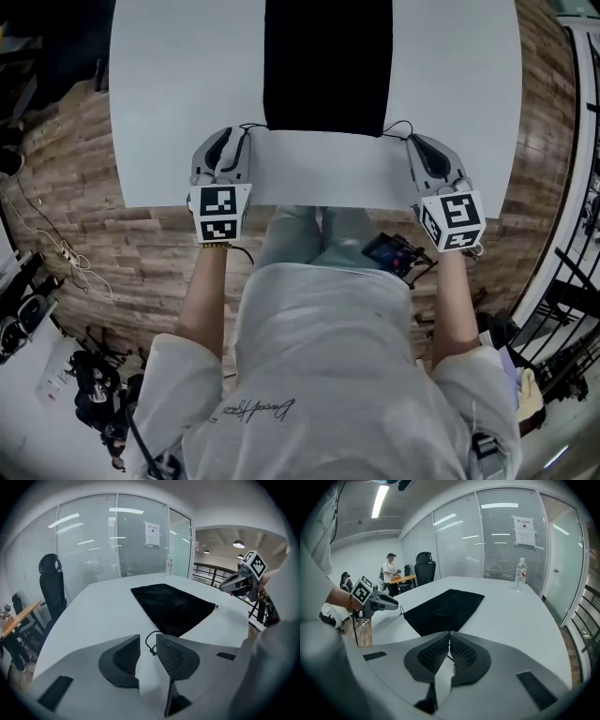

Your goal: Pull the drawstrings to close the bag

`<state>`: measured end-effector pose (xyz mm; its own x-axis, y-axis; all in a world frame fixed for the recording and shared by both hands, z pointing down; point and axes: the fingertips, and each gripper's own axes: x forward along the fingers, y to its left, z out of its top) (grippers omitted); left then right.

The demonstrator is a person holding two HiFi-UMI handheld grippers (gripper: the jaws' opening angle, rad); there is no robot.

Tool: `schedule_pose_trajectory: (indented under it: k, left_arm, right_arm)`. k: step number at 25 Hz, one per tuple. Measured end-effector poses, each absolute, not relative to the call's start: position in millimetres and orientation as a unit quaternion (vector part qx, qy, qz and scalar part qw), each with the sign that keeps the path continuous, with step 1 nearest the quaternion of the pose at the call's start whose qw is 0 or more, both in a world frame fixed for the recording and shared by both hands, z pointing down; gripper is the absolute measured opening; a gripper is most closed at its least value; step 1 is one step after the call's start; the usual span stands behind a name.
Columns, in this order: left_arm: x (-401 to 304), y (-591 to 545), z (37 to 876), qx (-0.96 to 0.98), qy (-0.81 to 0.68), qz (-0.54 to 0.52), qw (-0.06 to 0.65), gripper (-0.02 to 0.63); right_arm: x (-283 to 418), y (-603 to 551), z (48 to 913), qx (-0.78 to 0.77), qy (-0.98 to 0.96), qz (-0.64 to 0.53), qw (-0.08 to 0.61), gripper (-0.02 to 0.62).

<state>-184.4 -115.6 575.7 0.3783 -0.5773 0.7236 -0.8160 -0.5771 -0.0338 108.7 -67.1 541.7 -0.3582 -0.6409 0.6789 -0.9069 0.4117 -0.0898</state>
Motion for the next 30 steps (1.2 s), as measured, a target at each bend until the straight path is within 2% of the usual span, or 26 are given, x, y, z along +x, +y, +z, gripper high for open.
schedule_pose_trajectory:
  k: [12, 17, 20, 25, 30]
  left_arm:
    - [-182, -134, 601, 0.806, -0.428, 0.377, 0.158, 0.120]
    - [-178, -137, 601, 0.808, -0.428, 0.373, 0.154, 0.039]
    - [-175, -136, 599, 0.811, -0.428, 0.368, 0.154, 0.018]
    - [-174, -136, 596, 0.814, -0.430, 0.351, 0.170, 0.015]
    - [-175, -136, 595, 0.814, -0.434, 0.347, 0.169, 0.015]
  right_arm:
    - [104, -63, 556, 0.490, -0.786, 0.225, 0.302, 0.025]
    - [112, -67, 561, 0.497, -0.780, 0.213, 0.316, 0.025]
    - [118, -72, 567, 0.494, -0.776, 0.194, 0.340, 0.026]
    - [109, -81, 579, 0.451, -0.781, 0.141, 0.407, 0.113]
    - [101, -82, 597, 0.393, -0.791, 0.091, 0.460, 0.139]
